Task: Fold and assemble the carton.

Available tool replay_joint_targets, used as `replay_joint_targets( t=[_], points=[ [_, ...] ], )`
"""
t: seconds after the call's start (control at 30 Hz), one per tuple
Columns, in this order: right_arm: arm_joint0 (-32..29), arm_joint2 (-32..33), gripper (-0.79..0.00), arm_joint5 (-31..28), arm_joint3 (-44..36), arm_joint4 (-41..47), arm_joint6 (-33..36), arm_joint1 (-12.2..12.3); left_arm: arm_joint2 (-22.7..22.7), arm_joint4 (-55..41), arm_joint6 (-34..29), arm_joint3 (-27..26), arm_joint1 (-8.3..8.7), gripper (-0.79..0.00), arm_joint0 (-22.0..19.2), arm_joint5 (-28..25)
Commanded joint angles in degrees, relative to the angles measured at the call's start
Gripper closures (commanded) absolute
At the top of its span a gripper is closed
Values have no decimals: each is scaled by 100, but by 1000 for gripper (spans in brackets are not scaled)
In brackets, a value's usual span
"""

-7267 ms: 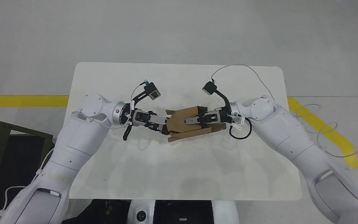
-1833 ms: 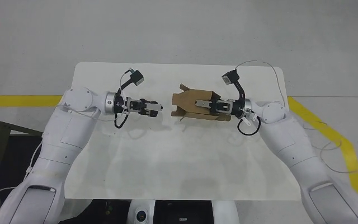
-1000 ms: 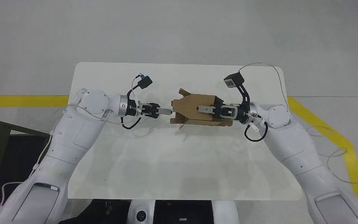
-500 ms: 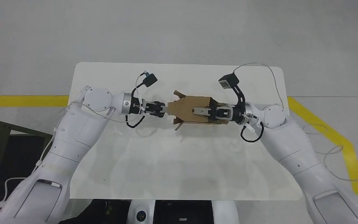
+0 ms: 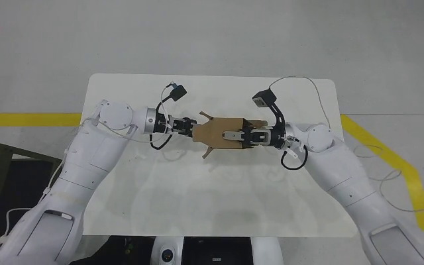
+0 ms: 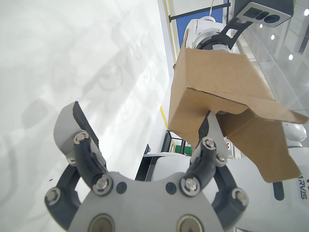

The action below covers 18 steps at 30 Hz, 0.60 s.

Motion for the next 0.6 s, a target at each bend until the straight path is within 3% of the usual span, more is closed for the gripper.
replay_joint_targets(
  t=[0.0,0.57],
  points=[
    [10,-27,0,-4,-2,1,-4,-4,3,-3,-1,8,-2,-785,-5,-4],
    [122,-68,0,-223,279,113,-223,-27,-41,-15,-7,143,8,-785,-8,-71]
  ],
)
